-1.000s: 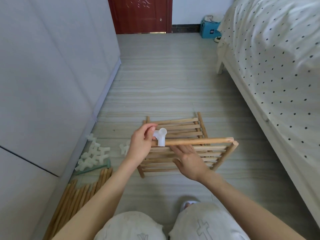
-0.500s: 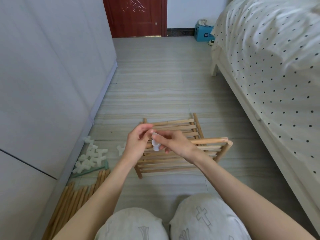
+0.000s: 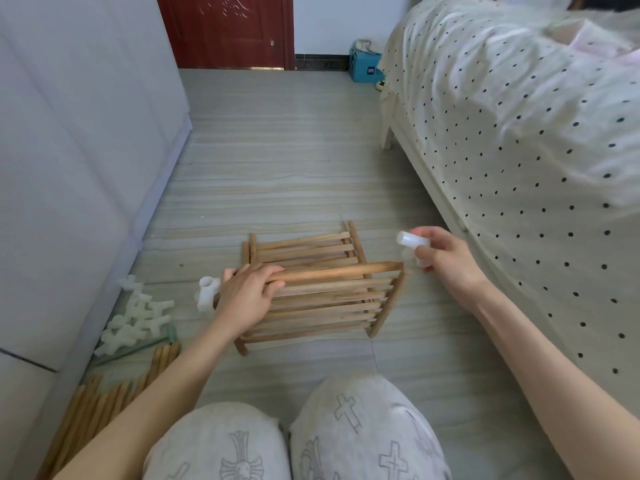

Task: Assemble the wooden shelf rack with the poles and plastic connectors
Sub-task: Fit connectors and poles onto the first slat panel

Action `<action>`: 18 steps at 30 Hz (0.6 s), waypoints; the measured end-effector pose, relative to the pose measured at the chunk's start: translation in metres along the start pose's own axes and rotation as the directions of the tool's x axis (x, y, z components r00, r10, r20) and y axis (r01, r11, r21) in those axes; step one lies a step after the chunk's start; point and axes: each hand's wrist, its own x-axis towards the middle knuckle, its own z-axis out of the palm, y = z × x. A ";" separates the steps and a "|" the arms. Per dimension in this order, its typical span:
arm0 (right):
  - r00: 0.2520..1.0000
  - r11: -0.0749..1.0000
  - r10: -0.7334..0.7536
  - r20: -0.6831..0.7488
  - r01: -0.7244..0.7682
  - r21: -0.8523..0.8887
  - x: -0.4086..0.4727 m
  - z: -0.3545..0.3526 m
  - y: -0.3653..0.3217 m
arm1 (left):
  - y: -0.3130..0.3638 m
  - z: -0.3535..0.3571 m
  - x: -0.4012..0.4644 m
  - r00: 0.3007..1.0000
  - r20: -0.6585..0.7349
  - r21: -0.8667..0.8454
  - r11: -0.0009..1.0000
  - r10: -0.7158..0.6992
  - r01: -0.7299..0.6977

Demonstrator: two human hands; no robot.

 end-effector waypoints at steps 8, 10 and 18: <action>0.999 0.982 0.033 -0.031 -0.038 -0.185 0.012 -0.014 0.047 | 0.004 0.002 0.001 0.997 -0.038 0.006 0.998 -0.070 0.070; 1.000 0.975 0.010 -0.024 -0.015 -0.221 0.013 -0.011 0.050 | 0.003 0.000 0.000 0.996 -0.054 -0.012 0.997 -0.078 0.077; 0.998 0.977 -0.060 0.035 0.066 -0.203 0.014 -0.003 0.040 | 0.003 -0.007 -0.007 0.995 -0.049 -0.054 0.995 -0.090 0.087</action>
